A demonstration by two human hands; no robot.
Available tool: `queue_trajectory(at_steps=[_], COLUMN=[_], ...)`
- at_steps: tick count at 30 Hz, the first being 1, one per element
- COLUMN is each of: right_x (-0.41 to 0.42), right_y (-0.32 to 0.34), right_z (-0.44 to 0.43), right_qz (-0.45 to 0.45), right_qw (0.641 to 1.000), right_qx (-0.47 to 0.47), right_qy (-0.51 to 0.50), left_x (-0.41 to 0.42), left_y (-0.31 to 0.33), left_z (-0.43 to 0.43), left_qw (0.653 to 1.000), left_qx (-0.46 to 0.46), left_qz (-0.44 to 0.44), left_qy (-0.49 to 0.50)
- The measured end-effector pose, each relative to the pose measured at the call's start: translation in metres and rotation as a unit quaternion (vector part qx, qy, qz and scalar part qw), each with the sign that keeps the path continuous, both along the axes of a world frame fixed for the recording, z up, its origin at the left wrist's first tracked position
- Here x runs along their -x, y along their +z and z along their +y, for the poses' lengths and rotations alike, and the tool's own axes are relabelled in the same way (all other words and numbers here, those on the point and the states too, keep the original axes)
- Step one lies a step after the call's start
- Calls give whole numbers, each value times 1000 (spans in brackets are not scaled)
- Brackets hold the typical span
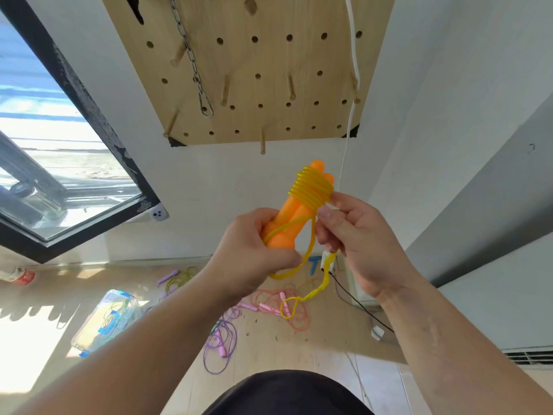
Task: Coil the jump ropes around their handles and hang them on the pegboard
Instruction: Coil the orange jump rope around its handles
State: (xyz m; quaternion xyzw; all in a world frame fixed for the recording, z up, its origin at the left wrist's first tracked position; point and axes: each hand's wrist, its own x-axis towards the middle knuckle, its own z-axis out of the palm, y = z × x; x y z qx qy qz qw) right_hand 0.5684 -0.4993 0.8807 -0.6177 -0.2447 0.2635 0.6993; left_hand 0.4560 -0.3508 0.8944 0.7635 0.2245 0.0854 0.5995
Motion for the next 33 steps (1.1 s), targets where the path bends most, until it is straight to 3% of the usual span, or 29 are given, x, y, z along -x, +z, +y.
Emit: queue_trajectory(at_steps=[3,7,11,14,17,19,21,24,26,33], right_x=[-10,-4,6,12,17,17,17,23,26,15], right_y=[5,8,5,1,1,1,0,2,6,14], right_z=[-5,-1,10,16,18,17,16,19,21,8], right_qz=[-42,-35,4,26,37,17,1,5,-4,11], right_qw=[997,998,1000,999,996,994,992,988,988,998], right_qx=[42,1,-16,-12,-23,-10,2,-15,-23,-36], right_qy=[42,52,21,-17,-74,-106,-129,-152,-153,-55], left_x=[3,6,7,5,4,6,8,4,-2,-6], left_y=[-2,-1,-9,-9,-1,5,11,9,8,9], left_z=[5,11,14,13,8,0,-9,-20,-19,-8], left_qw=[983,931,893,916,961,985,999,992,989,975], left_qx=[157,328,410,372,271,171,39,-114,-107,192], left_qz=[-35,-25,-7,11,41,10,-16,-24,-44,-76], left_qy=[-84,-160,-185,-151,-22,28,8,56,87,81])
